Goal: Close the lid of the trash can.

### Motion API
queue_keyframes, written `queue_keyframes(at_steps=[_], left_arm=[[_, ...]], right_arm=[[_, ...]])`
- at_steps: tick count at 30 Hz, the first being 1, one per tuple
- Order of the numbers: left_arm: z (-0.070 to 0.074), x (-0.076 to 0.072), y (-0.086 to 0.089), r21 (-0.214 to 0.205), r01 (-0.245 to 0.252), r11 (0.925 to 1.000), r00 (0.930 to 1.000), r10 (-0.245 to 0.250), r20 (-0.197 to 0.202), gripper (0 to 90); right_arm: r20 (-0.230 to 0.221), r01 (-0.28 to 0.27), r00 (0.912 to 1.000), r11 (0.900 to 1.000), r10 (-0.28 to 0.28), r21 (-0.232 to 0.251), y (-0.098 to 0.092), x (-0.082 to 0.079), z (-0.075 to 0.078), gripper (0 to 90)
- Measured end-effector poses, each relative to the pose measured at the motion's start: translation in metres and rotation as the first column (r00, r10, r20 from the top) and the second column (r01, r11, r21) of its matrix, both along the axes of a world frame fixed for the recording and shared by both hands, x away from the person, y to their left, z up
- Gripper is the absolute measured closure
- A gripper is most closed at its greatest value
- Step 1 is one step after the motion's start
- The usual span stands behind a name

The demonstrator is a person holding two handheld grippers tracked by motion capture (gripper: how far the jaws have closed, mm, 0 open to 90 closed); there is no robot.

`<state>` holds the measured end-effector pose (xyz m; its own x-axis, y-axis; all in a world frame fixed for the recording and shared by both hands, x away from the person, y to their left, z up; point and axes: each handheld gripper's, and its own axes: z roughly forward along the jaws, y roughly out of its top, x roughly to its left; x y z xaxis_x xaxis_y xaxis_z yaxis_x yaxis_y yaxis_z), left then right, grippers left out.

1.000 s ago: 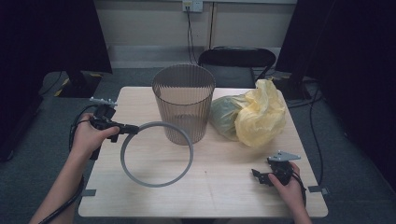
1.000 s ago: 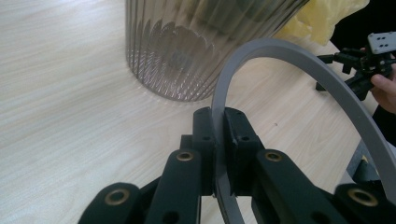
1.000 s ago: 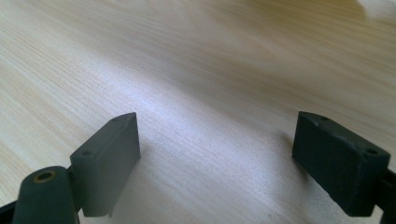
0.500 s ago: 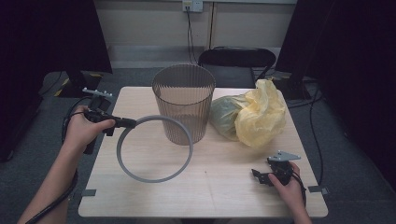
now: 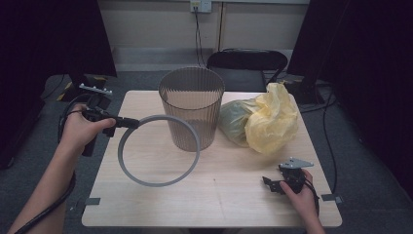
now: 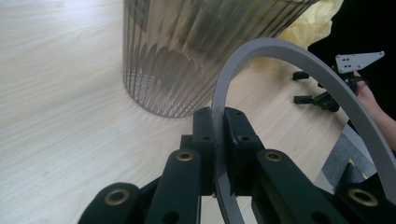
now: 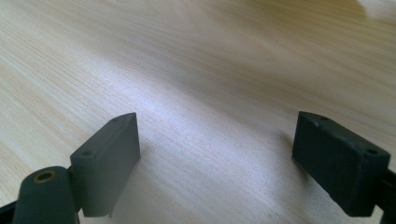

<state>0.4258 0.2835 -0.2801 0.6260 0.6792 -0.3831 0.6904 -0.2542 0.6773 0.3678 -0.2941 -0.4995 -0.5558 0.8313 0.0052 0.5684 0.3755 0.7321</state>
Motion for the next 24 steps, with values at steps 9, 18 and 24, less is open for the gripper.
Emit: queue_keyframes(at_steps=[9,18,24], left_arm=[[0.016,0.001,0.0,0.001,0.005,1.0,1.0,-0.005,0.003,84.0],[0.034,0.002,0.003,-0.005,-0.003,1.0,0.9999,0.003,0.01,84.0],[0.042,0.008,0.005,-0.019,-0.018,0.9997,0.9998,0.018,0.008,84.0]], right_arm=[[0.0,0.0,1.0,1.0,0.0,0.0,0.0,0.0,0.0,14.2],[0.001,0.0,1.0,1.0,0.0,0.002,0.0,0.0,0.0,14.2],[0.003,-0.001,1.0,1.0,0.001,0.002,0.0,0.0,0.0,14.2]])
